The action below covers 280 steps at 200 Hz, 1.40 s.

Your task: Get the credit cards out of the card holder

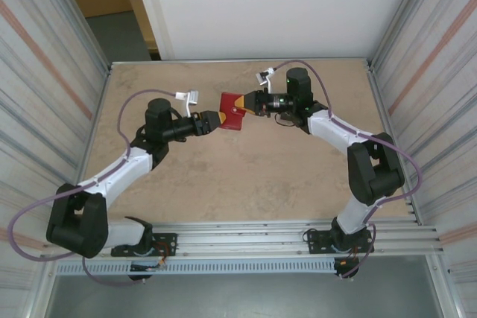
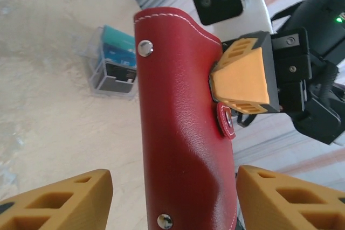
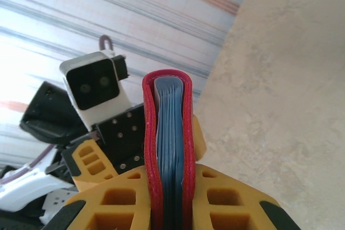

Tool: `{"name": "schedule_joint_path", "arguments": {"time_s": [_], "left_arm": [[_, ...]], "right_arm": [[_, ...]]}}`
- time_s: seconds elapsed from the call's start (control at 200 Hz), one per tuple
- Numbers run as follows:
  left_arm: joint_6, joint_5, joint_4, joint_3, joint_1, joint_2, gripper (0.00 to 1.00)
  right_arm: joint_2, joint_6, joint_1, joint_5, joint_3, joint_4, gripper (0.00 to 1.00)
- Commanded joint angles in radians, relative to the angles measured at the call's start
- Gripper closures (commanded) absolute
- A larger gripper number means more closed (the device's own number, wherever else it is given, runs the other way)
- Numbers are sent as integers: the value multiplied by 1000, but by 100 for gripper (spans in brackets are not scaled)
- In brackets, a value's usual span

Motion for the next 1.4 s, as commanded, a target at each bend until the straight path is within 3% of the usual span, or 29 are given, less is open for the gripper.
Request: {"name": "schedule_joint_path", "arguments": {"time_s": [0.0,0.145,0.306,0.501,0.621,0.702,0.837,1.062,1.208,1.398], "left_arm": [[-32,109,82,25,3,15,42],[-36,140,101,22,2,24,54],[-60,143,146,14,2,22,59],[-55,138,137,14,2,13,86],[11,86,41,19,1,-8,96],[93,-5,-75,24,-12,-38,100],[215,-176,-183,19,-58,-98,100],[247,-286,-218,17,-85,-94,100],[231,-316,-194,8,-87,-83,100],[209,-317,-168,20,-87,-52,100]], "right_arm": [[11,89,-1,-74,36,141,91],[31,153,3,-89,46,217,91],[48,159,19,-98,55,217,91],[49,130,11,-60,54,158,83],[11,-1,7,37,74,-74,68],[-28,-165,25,217,122,-373,61],[-85,-257,68,534,167,-645,53],[-133,-291,172,801,220,-796,49],[-128,-302,224,886,277,-875,49],[-97,-290,263,864,301,-860,50]]}}
